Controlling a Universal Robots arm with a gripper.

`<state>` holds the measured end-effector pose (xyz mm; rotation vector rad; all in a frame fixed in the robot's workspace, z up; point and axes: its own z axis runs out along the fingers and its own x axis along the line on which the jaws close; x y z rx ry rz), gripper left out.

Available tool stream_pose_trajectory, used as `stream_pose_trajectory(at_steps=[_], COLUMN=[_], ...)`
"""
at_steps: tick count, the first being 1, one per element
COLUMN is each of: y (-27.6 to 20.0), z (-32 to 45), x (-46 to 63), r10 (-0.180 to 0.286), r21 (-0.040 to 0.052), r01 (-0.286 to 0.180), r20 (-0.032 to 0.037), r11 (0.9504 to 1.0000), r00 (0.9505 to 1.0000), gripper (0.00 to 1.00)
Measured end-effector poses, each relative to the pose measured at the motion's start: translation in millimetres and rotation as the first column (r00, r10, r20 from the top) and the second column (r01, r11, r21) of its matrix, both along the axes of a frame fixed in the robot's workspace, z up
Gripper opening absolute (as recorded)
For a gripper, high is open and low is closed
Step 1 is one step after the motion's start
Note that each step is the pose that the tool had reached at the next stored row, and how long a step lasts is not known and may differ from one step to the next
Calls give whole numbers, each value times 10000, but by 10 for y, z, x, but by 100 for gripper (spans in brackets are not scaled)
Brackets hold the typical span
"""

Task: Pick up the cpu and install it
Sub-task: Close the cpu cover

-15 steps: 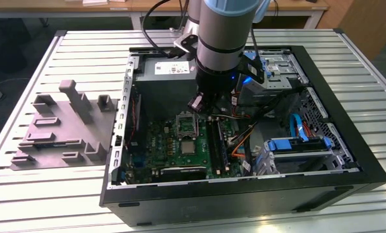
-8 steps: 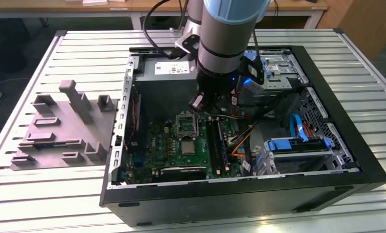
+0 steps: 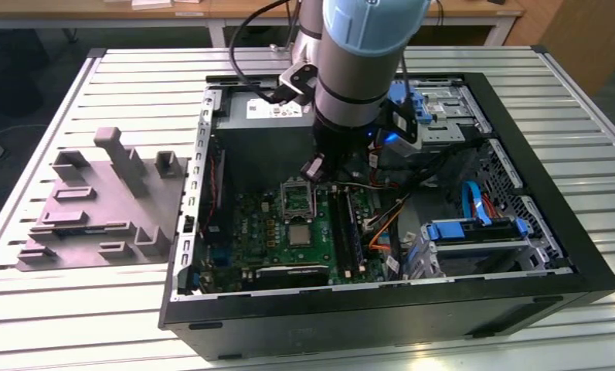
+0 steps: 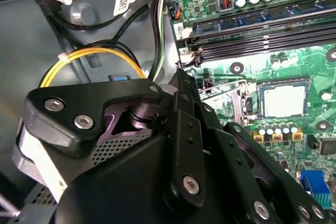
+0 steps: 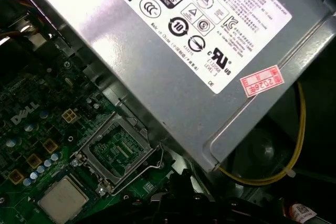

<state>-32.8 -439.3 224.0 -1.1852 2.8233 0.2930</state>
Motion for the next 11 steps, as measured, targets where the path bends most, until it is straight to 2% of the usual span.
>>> stream_pose_trajectory(at_steps=[4,11], y=[0,11], z=[-51,-131], x=[-19,-35], r10=[44,110], r21=[55,56], r01=[-44,-110], r20=[10,21], r11=[10000,9999], r00=[10000,9999], gripper=[11,11])
